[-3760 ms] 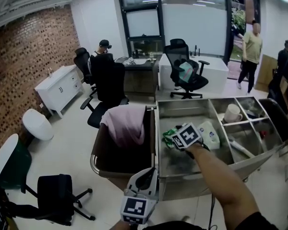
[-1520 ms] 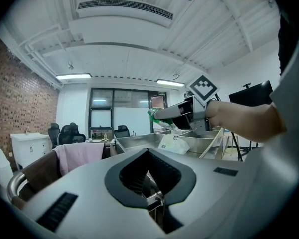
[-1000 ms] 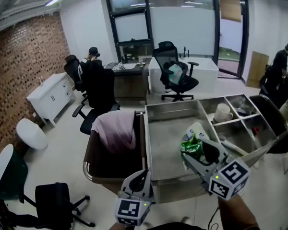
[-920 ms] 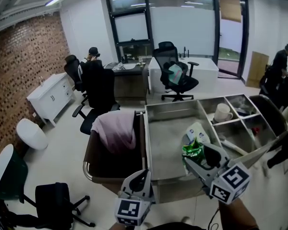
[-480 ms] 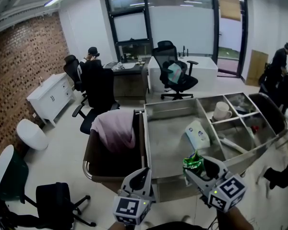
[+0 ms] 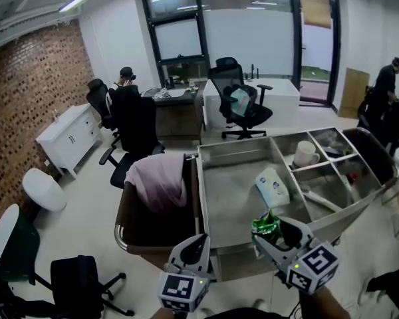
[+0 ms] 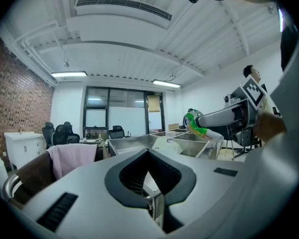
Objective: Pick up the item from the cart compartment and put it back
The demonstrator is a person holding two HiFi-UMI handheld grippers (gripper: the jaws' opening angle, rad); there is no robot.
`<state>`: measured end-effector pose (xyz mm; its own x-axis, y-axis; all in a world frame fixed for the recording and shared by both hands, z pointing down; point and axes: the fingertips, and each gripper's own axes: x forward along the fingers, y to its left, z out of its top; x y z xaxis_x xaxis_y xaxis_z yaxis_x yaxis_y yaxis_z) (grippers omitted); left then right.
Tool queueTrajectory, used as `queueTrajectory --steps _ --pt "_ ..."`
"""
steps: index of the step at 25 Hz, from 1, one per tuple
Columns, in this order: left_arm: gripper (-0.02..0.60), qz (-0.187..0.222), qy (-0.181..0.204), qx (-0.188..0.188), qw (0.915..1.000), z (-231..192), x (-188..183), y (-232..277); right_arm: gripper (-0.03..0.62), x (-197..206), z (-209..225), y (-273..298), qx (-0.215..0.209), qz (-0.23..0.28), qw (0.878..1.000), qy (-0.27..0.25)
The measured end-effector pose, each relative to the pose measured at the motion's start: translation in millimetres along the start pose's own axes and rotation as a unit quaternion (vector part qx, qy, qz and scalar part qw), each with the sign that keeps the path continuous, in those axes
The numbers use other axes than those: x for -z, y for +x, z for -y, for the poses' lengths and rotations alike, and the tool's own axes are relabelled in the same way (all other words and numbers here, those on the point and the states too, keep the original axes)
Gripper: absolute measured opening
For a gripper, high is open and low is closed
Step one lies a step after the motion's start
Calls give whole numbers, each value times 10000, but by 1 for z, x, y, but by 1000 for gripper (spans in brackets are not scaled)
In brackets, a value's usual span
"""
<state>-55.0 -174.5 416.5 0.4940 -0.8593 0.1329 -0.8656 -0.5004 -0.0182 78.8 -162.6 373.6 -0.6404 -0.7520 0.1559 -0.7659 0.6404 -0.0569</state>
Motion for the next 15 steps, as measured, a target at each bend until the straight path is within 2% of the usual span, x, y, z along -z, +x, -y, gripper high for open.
queueTrajectory --steps 15 --pt "0 176 23 -152 9997 -3 -6 -1 268 4 1 5 -60 -66 9999 119"
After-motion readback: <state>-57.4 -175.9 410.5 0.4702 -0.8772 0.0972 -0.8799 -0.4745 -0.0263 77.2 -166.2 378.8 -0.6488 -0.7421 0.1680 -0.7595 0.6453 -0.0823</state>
